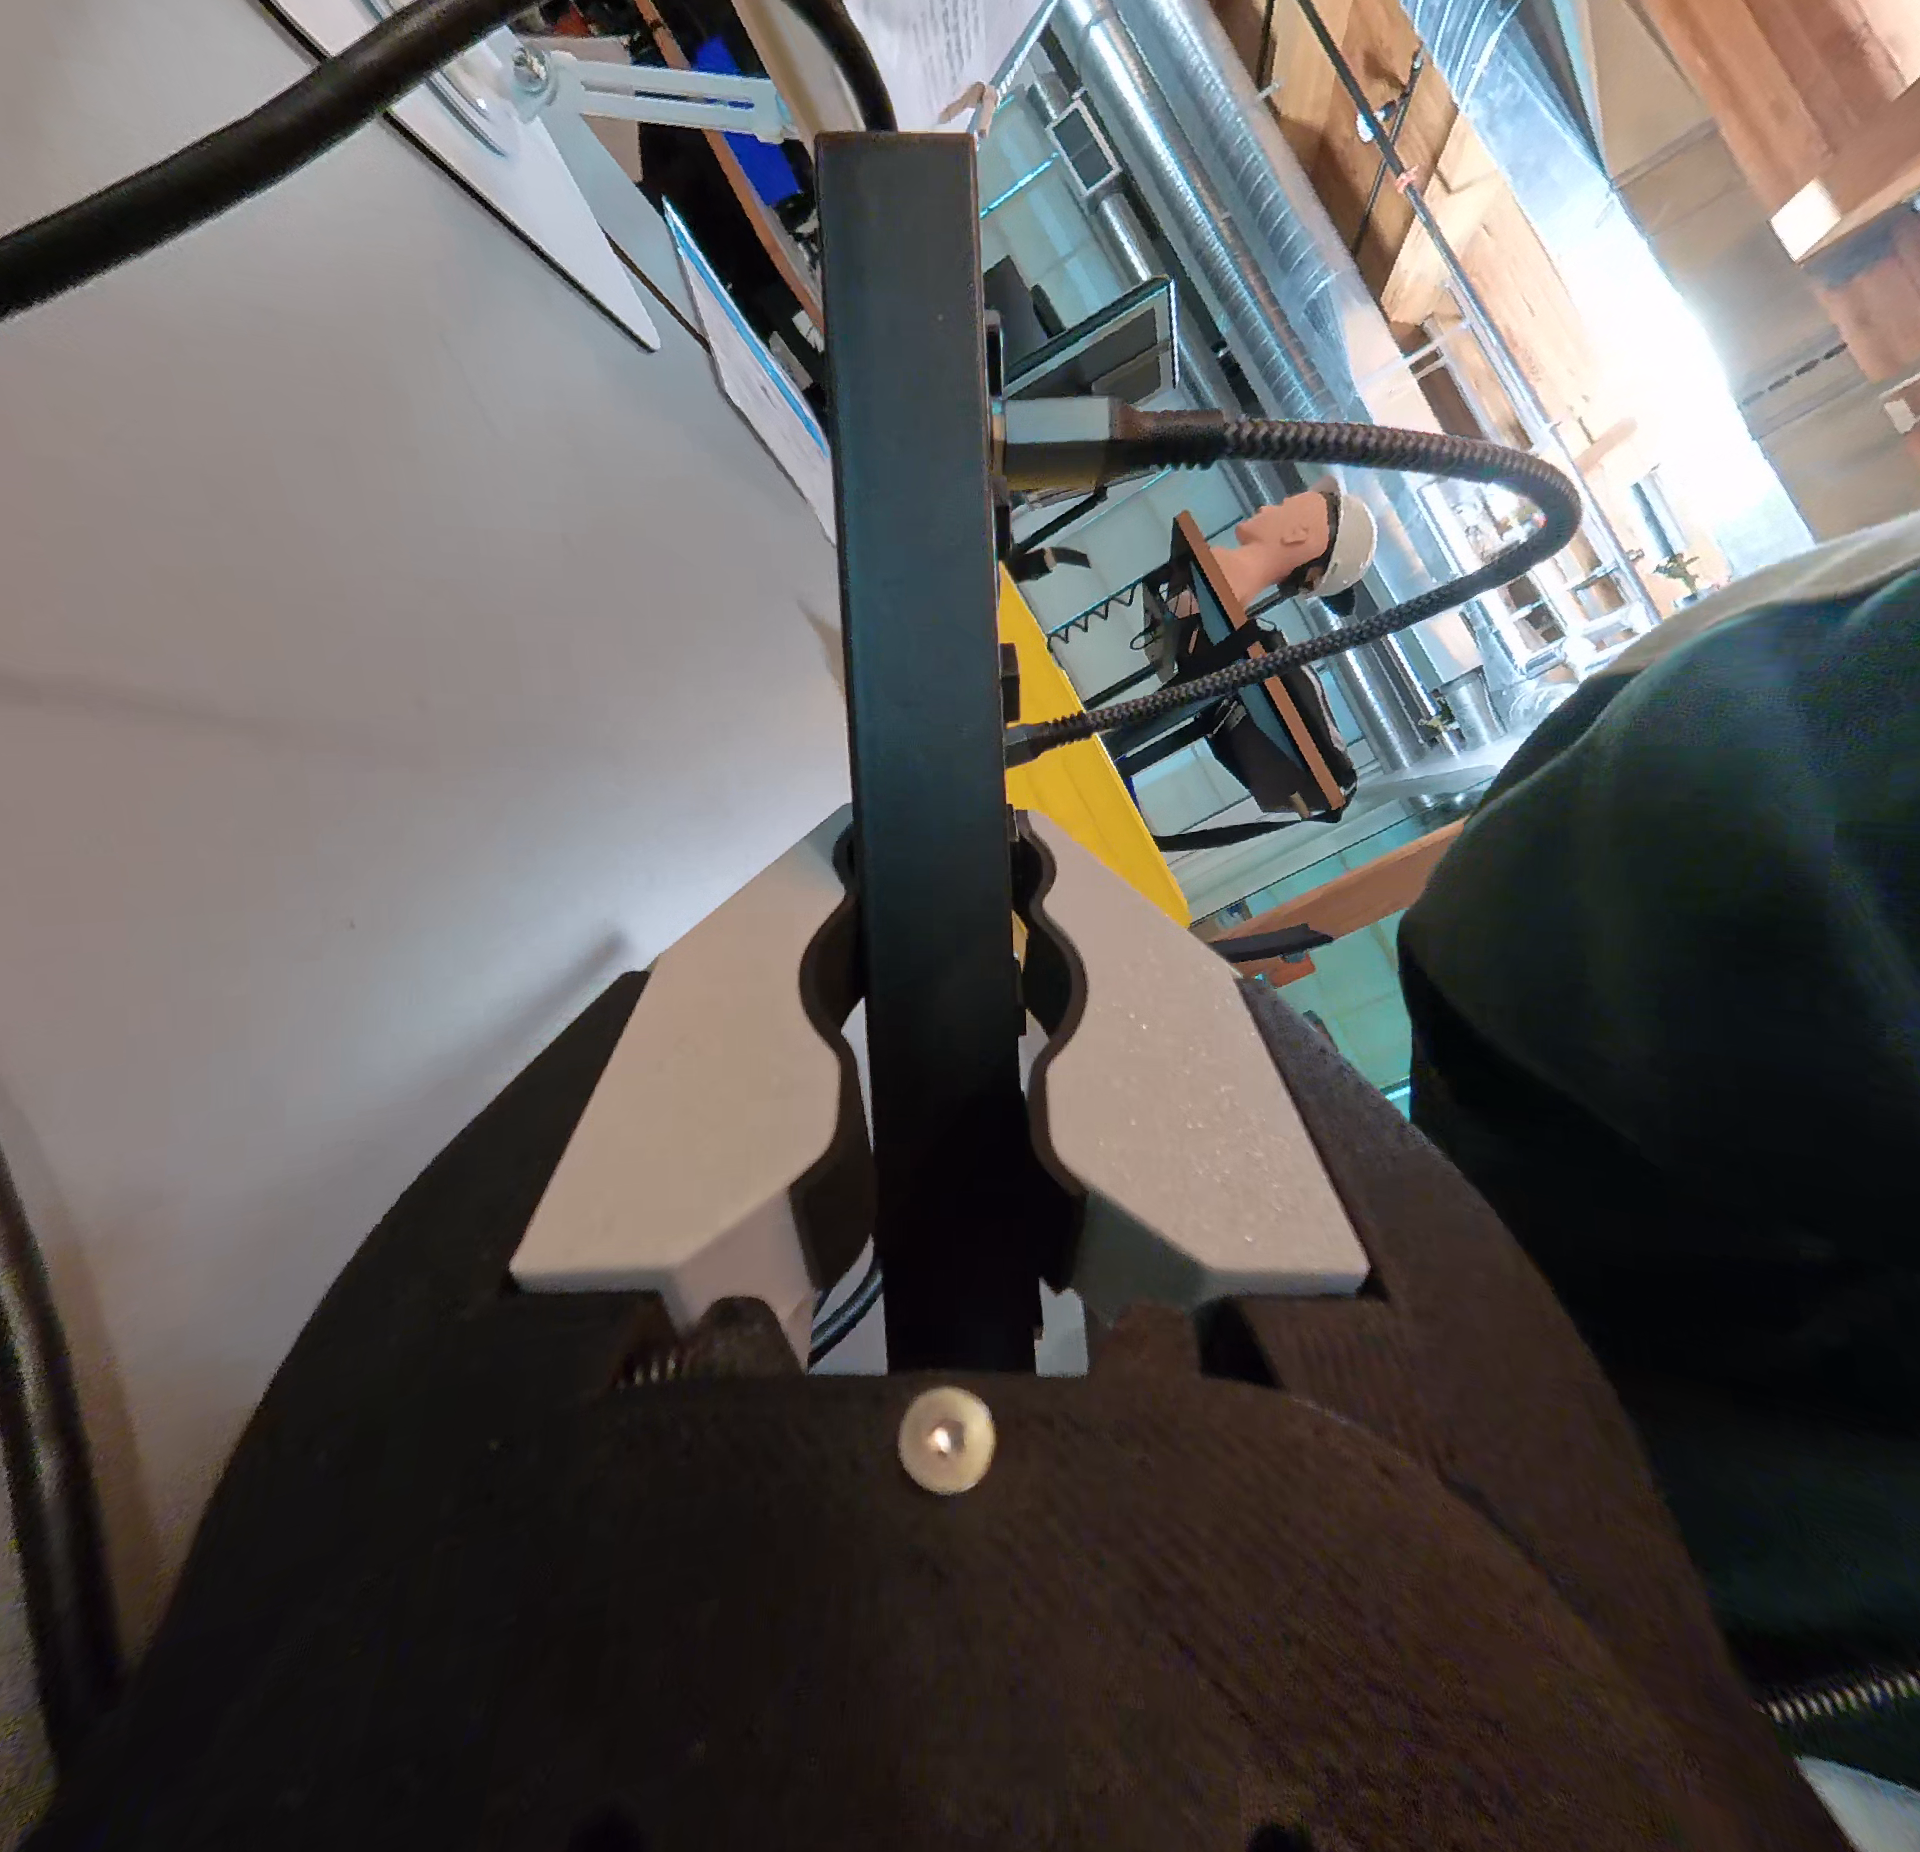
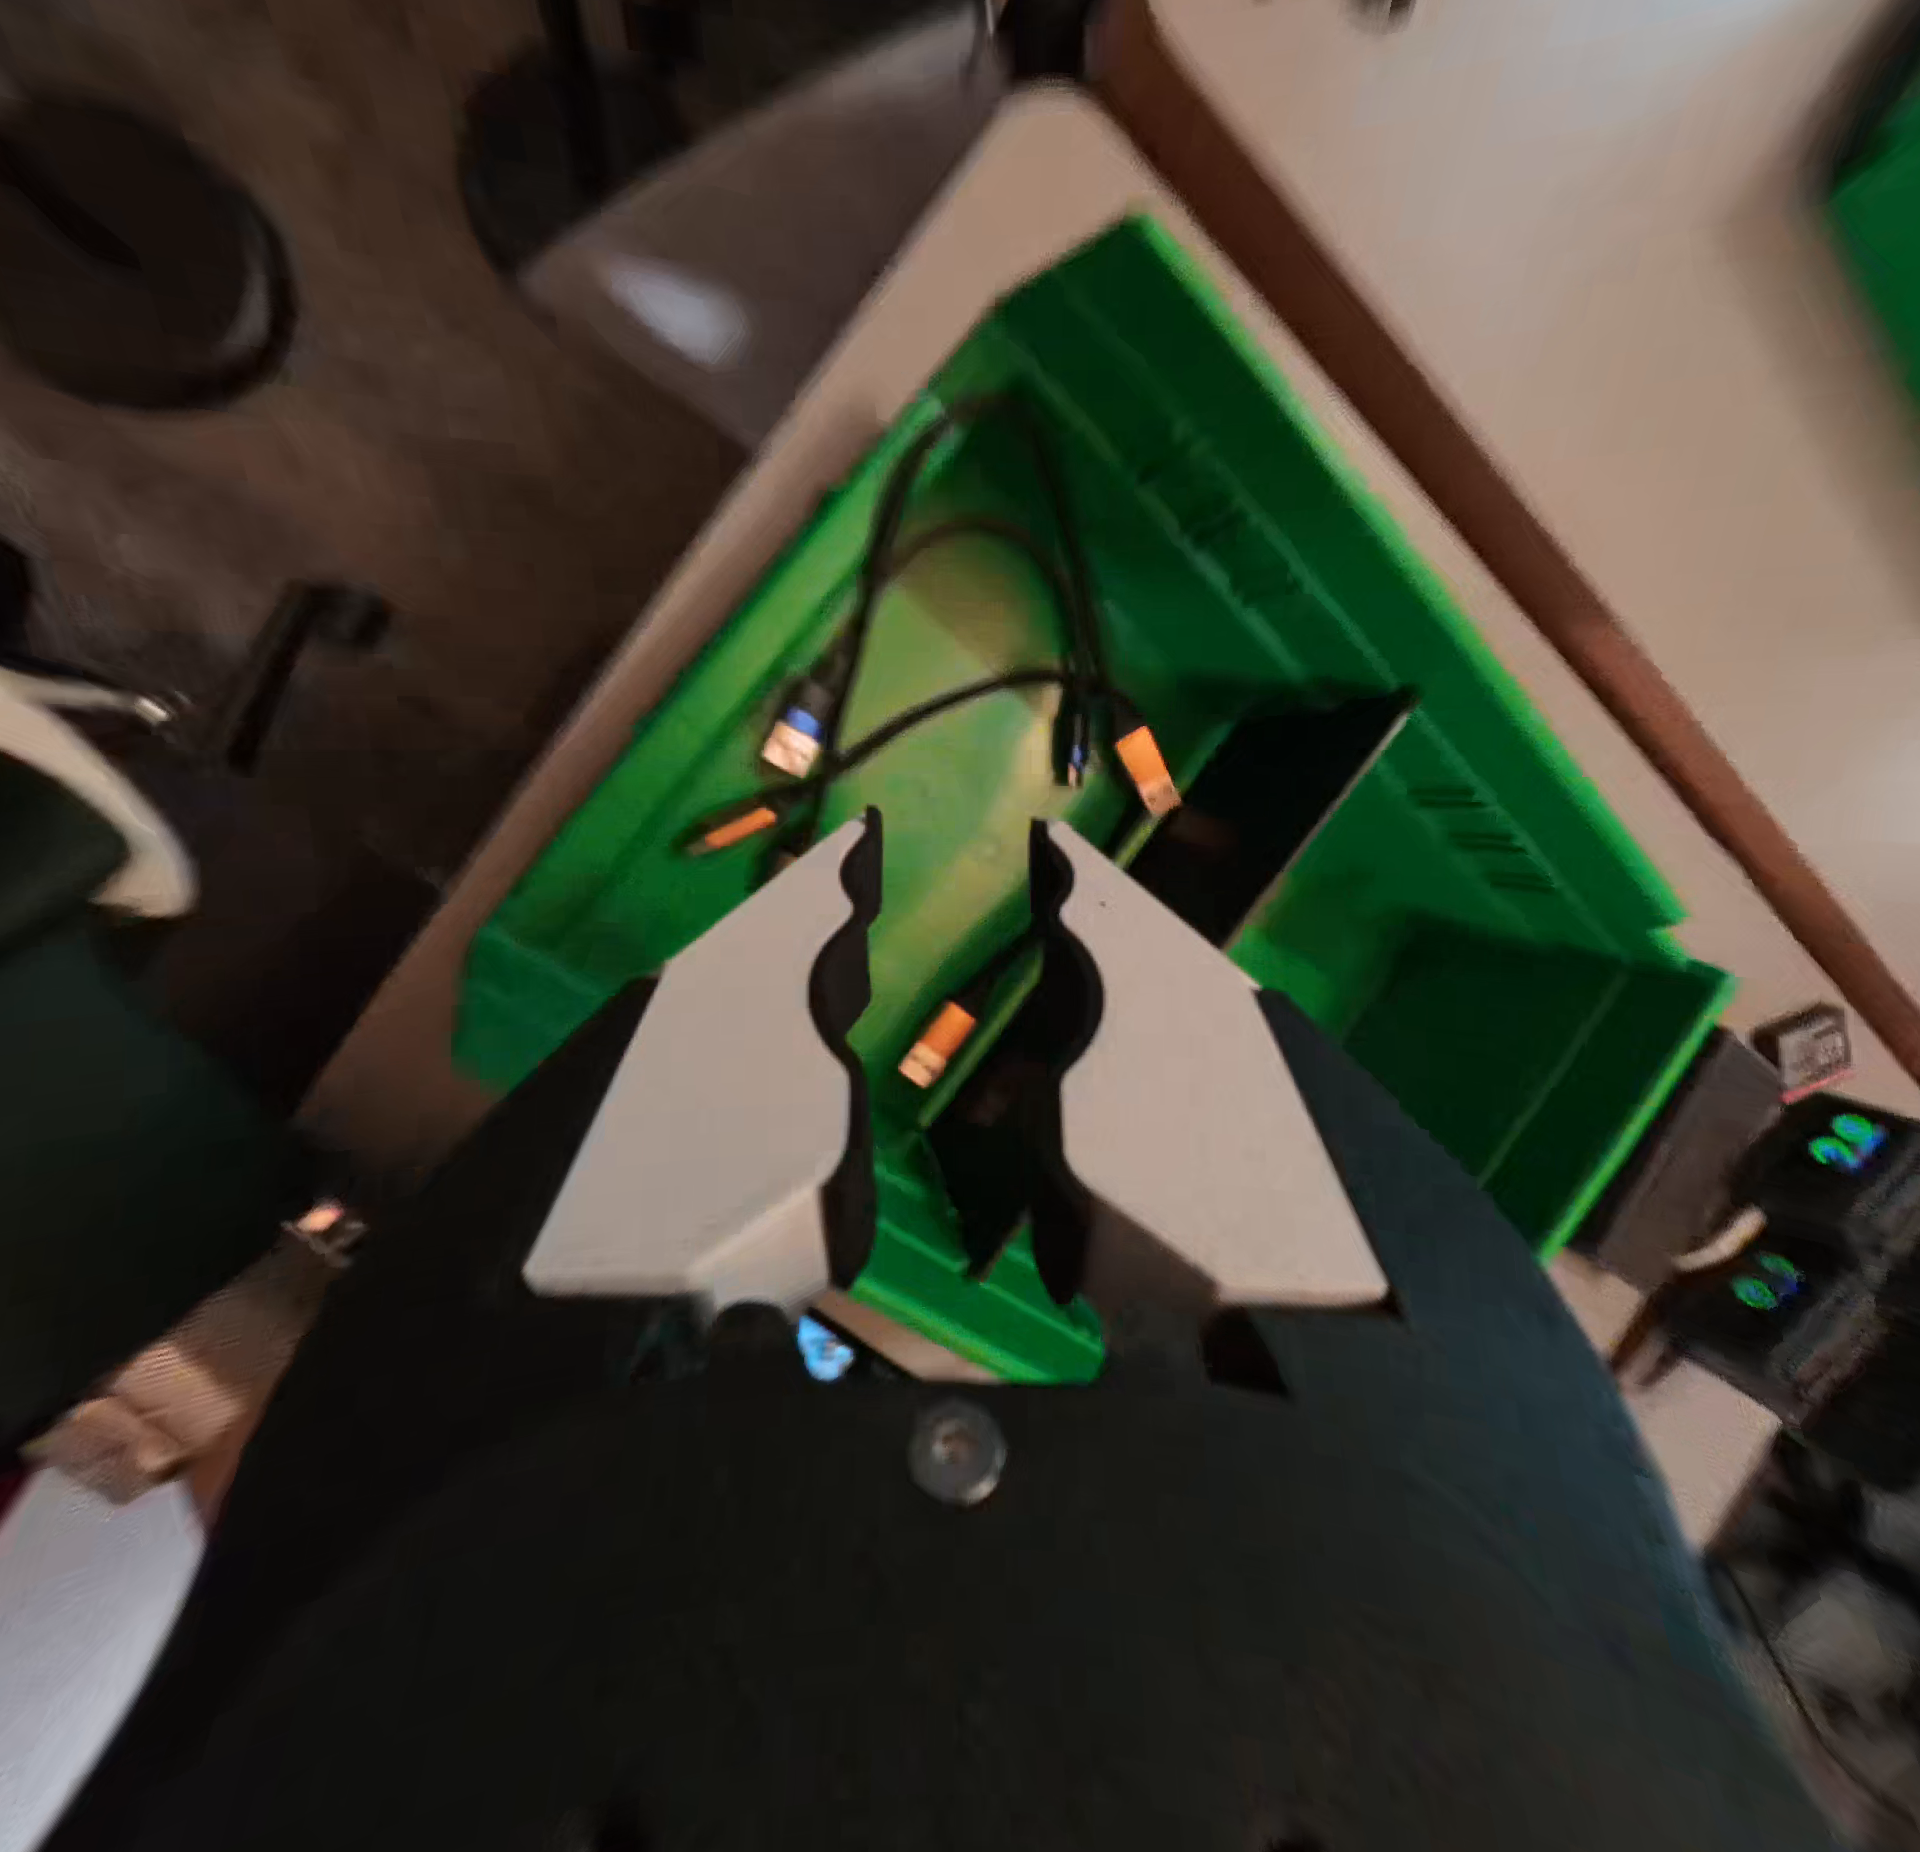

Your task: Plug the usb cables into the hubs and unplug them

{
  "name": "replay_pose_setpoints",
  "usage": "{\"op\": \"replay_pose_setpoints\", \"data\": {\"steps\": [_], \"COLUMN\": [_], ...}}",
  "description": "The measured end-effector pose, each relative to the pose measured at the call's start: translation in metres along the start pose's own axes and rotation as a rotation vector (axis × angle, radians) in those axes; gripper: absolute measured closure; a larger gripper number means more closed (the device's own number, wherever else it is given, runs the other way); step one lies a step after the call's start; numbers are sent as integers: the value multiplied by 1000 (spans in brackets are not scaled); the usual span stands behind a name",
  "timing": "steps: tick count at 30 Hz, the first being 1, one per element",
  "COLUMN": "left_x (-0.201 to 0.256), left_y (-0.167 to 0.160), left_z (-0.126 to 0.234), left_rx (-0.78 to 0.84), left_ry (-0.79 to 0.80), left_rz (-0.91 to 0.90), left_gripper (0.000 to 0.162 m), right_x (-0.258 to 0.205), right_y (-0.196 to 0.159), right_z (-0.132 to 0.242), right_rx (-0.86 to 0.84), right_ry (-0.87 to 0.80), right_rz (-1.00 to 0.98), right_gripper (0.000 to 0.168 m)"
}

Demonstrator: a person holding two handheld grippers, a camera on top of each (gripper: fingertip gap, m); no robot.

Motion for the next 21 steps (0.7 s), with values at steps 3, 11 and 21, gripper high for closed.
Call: {"op": "replay_pose_setpoints", "data": {"steps": [3, 11, 21], "left_x": [0, -2, -2], "left_y": [1, 2, 1], "left_z": [0, -2, -3], "left_rx": [2, 2, -9], "left_ry": [-11, 8, 12], "left_rz": [12, 7, 2], "left_gripper": [139, 139, 139], "right_x": [28, 47, 39], "right_y": [-2, 7, 26], "right_z": [-28, -75, -115], "right_rx": [-90, -180, -167], "right_ry": [-52, -46, 39], "right_rz": [35, 131, 135], "right_gripper": [144, 142, 141]}}
Point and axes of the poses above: each gripper's, where its closed fingertips meet, z back along the fingers, y out of its top, x = y × z across the jaws, the point moved 4 cm from there along z, back along the fingers, and after that the axes turned 3 degrees about -x, right-handed, at the moved point
